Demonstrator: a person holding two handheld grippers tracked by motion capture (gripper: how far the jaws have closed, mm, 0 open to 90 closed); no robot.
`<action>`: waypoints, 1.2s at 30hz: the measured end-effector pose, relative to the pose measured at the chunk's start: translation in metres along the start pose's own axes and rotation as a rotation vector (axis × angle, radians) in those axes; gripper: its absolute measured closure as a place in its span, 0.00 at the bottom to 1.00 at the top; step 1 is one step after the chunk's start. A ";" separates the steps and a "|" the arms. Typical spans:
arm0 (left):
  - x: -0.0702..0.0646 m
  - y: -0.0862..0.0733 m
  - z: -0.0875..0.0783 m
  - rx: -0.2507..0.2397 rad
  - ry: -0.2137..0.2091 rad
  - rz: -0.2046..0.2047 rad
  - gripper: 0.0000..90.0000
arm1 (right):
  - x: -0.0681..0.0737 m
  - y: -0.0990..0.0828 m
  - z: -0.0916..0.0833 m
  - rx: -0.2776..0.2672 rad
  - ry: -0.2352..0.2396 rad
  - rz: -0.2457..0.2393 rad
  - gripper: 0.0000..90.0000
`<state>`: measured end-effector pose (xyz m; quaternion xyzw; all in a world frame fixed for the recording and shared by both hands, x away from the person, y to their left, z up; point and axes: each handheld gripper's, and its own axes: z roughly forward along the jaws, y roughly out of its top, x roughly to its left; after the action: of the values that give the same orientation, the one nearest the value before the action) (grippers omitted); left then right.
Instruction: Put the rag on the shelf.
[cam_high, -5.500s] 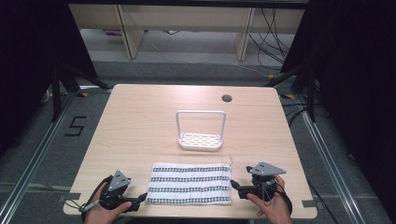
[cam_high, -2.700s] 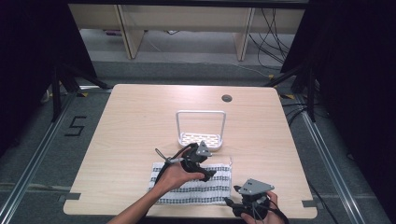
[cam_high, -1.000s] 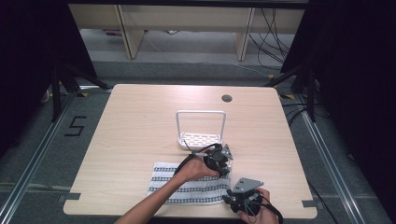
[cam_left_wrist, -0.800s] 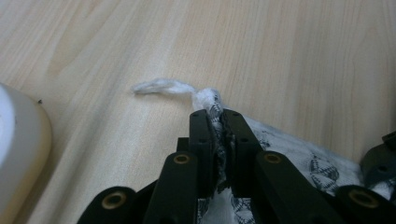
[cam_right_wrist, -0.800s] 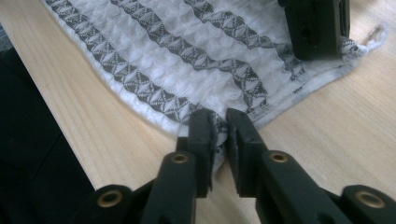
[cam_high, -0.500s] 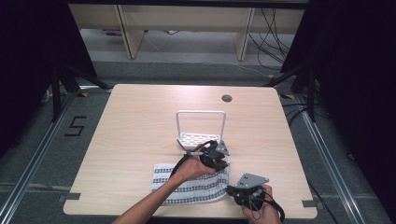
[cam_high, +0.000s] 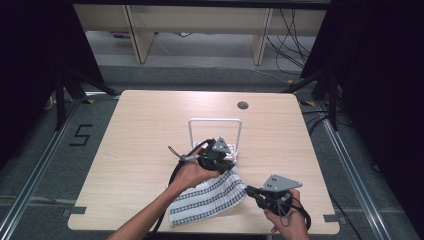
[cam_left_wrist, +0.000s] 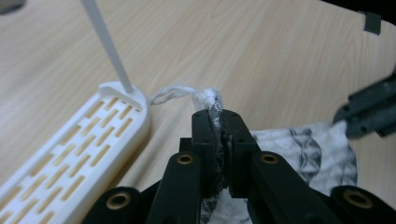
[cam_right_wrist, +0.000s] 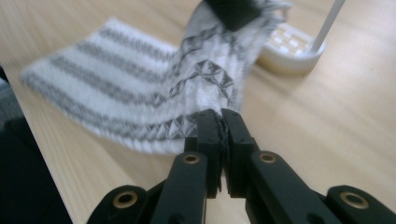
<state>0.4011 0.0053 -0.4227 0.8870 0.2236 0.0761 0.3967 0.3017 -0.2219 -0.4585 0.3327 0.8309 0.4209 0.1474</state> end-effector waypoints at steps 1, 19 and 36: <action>0.000 0.005 -0.015 -0.014 0.018 0.001 0.94 | -0.003 0.010 -0.005 -0.036 0.003 -0.003 0.98; 0.007 0.017 -0.093 -0.189 0.075 -0.136 0.94 | -0.014 0.098 -0.029 -0.207 -0.004 -0.069 0.98; 0.025 0.030 -0.133 -0.263 0.106 -0.172 0.94 | -0.017 0.148 -0.027 -0.282 0.013 -0.088 0.98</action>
<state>0.3923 0.0879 -0.3122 0.7998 0.3073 0.1172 0.5022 0.3634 -0.1870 -0.3248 0.2694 0.7782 0.5287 0.2058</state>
